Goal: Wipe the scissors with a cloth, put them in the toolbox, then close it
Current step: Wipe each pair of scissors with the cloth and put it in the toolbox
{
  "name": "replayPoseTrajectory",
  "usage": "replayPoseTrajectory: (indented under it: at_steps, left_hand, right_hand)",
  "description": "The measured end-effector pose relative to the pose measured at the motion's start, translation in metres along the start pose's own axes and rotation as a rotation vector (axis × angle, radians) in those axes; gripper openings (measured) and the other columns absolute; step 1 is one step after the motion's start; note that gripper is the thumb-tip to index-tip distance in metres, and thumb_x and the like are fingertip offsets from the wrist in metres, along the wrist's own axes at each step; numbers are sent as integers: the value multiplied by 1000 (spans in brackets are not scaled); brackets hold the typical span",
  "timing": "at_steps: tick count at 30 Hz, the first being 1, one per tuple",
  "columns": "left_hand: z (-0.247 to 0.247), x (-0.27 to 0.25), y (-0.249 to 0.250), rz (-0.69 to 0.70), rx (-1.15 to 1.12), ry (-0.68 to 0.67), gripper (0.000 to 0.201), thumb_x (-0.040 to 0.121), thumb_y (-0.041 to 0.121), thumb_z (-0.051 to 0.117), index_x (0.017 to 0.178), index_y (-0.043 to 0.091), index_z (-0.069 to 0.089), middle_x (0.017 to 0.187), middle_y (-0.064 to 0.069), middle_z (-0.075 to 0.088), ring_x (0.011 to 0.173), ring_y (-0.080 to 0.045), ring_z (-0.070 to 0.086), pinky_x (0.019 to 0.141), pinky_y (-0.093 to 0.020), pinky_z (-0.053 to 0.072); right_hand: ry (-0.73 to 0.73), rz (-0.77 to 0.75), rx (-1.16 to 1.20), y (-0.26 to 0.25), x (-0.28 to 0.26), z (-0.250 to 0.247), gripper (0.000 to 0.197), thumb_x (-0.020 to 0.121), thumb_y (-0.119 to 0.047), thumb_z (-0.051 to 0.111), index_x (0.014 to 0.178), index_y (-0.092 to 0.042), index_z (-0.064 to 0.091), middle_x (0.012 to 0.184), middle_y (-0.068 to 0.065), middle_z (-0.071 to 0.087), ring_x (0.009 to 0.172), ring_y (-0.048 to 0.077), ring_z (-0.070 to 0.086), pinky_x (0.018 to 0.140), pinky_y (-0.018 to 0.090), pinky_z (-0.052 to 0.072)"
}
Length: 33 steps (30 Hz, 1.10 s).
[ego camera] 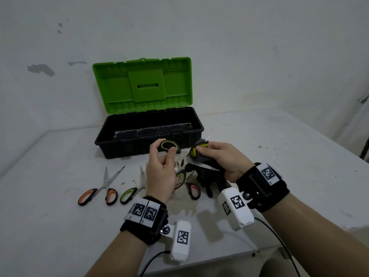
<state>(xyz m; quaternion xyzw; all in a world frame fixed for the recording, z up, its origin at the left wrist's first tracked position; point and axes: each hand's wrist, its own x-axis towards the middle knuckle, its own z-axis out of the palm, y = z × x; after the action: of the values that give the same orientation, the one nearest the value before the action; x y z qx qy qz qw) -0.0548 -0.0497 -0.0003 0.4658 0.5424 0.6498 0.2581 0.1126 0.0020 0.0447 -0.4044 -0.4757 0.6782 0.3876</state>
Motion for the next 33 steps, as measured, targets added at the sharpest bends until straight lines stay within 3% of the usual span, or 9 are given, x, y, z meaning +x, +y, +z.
replayPoseTrajectory:
  at_steps: [2, 8, 10, 14, 19, 23, 25, 29, 33]
  left_hand:
    - [-1, 0, -1, -18, -19, -4, 20, 100, 39, 54, 118, 46, 49, 54, 4, 42, 45, -18, 34, 47, -36, 35]
    - [-2, 1, -4, -38, -39, -10, 22, 101, 36, 54, 122, 39, 50, 54, 4, 42, 44, -16, 32, 44, -31, 31]
    - [-6, 0, -6, -53, -52, 8, 21, 101, 34, 54, 121, 38, 50, 55, 2, 41, 43, -14, 31, 42, -27, 29]
    - [-11, 2, -9, -94, -77, 52, 20, 101, 33, 54, 120, 34, 50, 57, -1, 42, 41, -13, 33, 39, -24, 33]
    - [-8, 4, -7, -80, -24, 101, 19, 100, 33, 55, 118, 34, 49, 61, -4, 48, 41, -13, 38, 39, -26, 38]
    - [0, 1, -5, -62, 1, 80, 14, 100, 36, 55, 112, 41, 50, 58, 1, 49, 44, -15, 40, 44, -33, 43]
    - [4, -1, -4, -47, 17, 63, 14, 99, 39, 55, 112, 44, 50, 56, 5, 51, 44, -16, 41, 45, -36, 42]
    - [5, 0, -2, -64, 7, 71, 15, 100, 37, 55, 113, 42, 50, 60, 0, 51, 44, -17, 42, 46, -34, 44]
    - [4, 1, 1, -57, 6, 70, 13, 100, 37, 55, 110, 45, 51, 62, -3, 51, 47, -20, 42, 46, -37, 44]
  right_hand:
    - [27, -21, 87, -4, 1, -4, 12, 88, -10, 68, 96, -1, 69, 82, 15, 73, 68, 20, 71, 61, 27, 58]
    - [145, -94, 249, -7, 6, -18, 11, 91, -11, 66, 97, -3, 71, 91, 16, 73, 74, 22, 70, 74, 34, 61]
    - [224, -159, 263, -10, 5, -28, 13, 90, -12, 67, 98, -2, 70, 89, 14, 73, 77, 23, 71, 68, 32, 60]
    - [299, -319, 67, -11, -6, -29, 17, 87, -10, 71, 98, 3, 71, 86, 14, 73, 78, 23, 68, 70, 29, 58]
    - [301, -435, -194, 1, -23, -12, 6, 85, -13, 74, 88, -8, 76, 80, 13, 75, 72, 19, 69, 71, 36, 57]
    - [240, -616, -658, 16, -22, 10, 5, 80, -20, 76, 84, -20, 79, 76, -7, 73, 65, 3, 61, 64, 17, 46]
    - [219, -692, -833, 21, -17, 19, 8, 80, -18, 78, 87, -16, 80, 81, -2, 69, 71, 8, 58, 67, 20, 46]
    - [208, -692, -955, 22, -5, 23, 14, 83, -24, 75, 91, -14, 80, 85, 7, 65, 79, 22, 61, 75, 37, 50]
    - [215, -718, -984, 25, -6, 24, 13, 88, -27, 69, 94, -16, 66, 80, 1, 66, 71, 18, 61, 64, 31, 49]
